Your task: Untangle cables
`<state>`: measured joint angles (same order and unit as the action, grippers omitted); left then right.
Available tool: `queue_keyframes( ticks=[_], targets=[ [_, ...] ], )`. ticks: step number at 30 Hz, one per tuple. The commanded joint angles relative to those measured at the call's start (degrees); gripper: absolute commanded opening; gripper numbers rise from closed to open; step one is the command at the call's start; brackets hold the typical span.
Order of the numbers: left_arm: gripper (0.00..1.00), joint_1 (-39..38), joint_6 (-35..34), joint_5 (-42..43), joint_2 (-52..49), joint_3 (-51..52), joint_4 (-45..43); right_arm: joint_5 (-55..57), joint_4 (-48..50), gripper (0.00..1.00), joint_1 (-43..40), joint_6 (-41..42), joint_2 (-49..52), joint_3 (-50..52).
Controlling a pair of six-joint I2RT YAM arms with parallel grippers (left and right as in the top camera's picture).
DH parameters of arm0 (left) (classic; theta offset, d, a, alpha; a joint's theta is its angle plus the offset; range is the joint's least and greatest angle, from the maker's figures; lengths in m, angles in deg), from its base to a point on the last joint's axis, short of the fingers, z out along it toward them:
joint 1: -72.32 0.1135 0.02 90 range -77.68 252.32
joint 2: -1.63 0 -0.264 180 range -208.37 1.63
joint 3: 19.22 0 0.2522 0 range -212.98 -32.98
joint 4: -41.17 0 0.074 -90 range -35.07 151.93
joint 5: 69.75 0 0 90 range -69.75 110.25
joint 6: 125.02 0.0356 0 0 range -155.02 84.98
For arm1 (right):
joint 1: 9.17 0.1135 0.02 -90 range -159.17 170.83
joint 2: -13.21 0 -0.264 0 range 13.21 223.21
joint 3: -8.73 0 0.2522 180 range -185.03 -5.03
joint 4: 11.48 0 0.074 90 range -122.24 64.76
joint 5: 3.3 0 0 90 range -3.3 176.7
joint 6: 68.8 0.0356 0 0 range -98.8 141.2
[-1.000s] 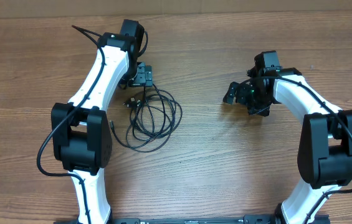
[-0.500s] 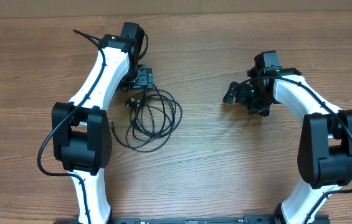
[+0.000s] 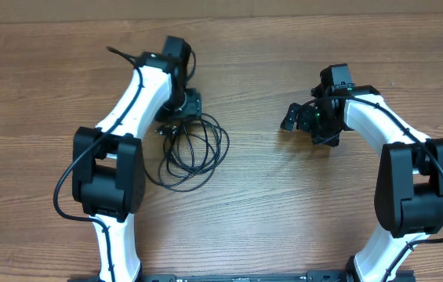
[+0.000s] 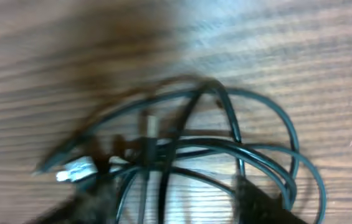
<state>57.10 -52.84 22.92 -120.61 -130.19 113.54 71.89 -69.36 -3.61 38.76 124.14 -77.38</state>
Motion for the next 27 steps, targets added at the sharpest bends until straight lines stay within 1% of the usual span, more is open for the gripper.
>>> queue_keyframes(
  ticks=[1,2,3,4,5,8,12,16,20,22,24,26,27],
  targets=[
    [0.36,-1.25,-0.20,1.86,1.57,3.23,-2.12,-0.26,0.35,1.00,-0.04,0.04,-1.62,0.33],
    [0.13,-1.33,-0.15,1.86,1.57,3.34,-2.16,-0.26,0.35,1.00,-0.04,0.04,-1.62,0.33],
    [0.04,-1.38,-0.15,1.99,1.57,3.32,-2.21,-0.24,0.37,1.00,-0.04,0.04,-1.62,0.33],
    [0.04,-1.38,0.57,2.40,1.68,3.21,-2.34,-0.26,0.35,1.00,-0.04,0.04,-1.62,0.33],
    [0.04,-1.36,2.71,3.89,2.05,2.84,-2.34,-0.24,0.35,1.00,-0.04,0.04,-1.62,0.33],
    [0.04,-1.14,7.87,11.58,4.46,0.94,-1.73,-0.26,0.35,1.00,-0.04,0.04,-1.62,0.33],
    [0.04,-1.09,10.16,19.87,11.04,-1.25,-1.60,-0.24,0.37,1.00,-0.04,0.04,-1.62,0.33],
    [0.04,-1.40,10.32,22.27,21.44,-2.23,-1.95,-0.26,0.35,1.00,-0.04,0.04,-1.62,0.33],
    [0.04,-1.46,12.39,22.36,31.54,-2.29,-3.65,-1.01,0.63,1.00,-0.04,0.50,-1.62,0.33],
    [0.04,-1.46,13.77,22.40,35.60,-2.27,-4.42,-5.90,0.26,1.00,-0.04,0.50,-1.62,0.31],
    [0.04,-1.46,15.63,22.32,39.12,-2.29,-4.94,-15.04,-2.12,1.00,-0.04,0.50,-1.62,0.31],
    [0.04,-1.46,18.32,22.21,41.70,-2.27,-4.85,-24.57,-1.77,1.00,-0.04,-0.09,-1.62,0.31],
    [0.04,-1.46,19.58,22.21,42.58,-2.27,-4.59,-28.65,-1.36,1.00,-0.04,-2.58,-1.62,0.31]
  ],
)
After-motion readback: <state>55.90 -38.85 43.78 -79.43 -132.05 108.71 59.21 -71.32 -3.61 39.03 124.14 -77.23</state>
